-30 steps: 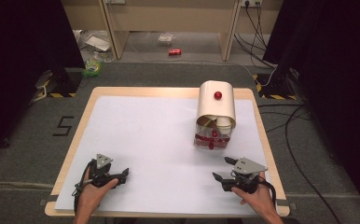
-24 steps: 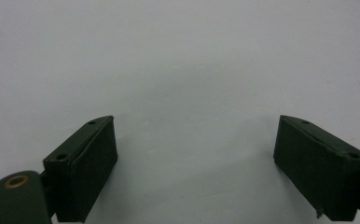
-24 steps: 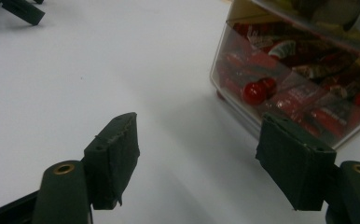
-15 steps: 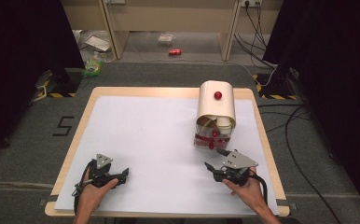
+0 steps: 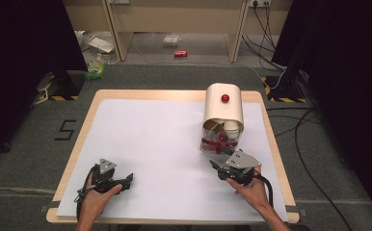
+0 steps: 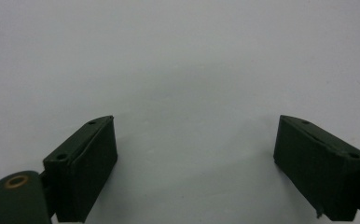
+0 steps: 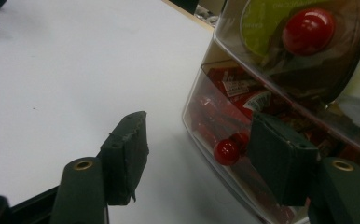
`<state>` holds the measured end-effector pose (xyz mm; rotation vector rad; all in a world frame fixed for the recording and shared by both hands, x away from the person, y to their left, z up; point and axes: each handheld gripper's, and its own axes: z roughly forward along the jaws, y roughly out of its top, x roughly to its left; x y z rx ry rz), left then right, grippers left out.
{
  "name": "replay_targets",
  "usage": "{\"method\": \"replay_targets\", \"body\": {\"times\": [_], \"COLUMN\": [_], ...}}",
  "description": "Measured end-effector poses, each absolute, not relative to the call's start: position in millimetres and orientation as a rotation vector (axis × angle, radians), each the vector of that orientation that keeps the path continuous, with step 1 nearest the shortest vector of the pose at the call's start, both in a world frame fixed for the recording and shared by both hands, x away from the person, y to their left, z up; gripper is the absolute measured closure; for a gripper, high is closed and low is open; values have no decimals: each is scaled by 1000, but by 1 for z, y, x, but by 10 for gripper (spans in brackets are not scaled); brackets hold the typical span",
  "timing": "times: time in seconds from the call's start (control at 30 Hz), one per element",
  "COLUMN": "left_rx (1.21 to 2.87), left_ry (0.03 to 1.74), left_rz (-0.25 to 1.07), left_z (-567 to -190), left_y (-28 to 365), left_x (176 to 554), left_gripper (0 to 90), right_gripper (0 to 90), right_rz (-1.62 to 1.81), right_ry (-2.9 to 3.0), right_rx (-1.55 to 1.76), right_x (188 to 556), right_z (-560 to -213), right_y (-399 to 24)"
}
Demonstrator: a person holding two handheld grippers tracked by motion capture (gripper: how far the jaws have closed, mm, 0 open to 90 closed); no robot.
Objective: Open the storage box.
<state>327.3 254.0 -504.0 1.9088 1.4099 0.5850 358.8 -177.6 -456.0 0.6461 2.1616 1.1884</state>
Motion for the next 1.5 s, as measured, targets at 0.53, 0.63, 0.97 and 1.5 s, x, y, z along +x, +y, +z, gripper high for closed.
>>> {"method": "replay_targets", "body": {"times": [0.53, 0.63, 0.97, 1.5], "left_rx": [1909, 1910, 1911, 1911], "left_ry": [1410, 1411, 1411, 1410], "left_rz": [585, 585, 586, 586], "left_z": [-504, -504, -504, -504], "left_y": [254, 254, 254, 254], "left_x": [327, 327, 327, 327], "left_gripper": [123, 123, 123, 122], "right_gripper": [426, 426, 431, 421], "right_rz": [1111, 1092, 1029, 1059], "right_ry": [2131, 2123, 2111, 2148], "right_rx": [551, 532, 428, 432], "right_x": [363, 366, 372, 373], "right_z": [-457, -457, -461, -459], "right_y": [-167, -166, -163, -164]}}
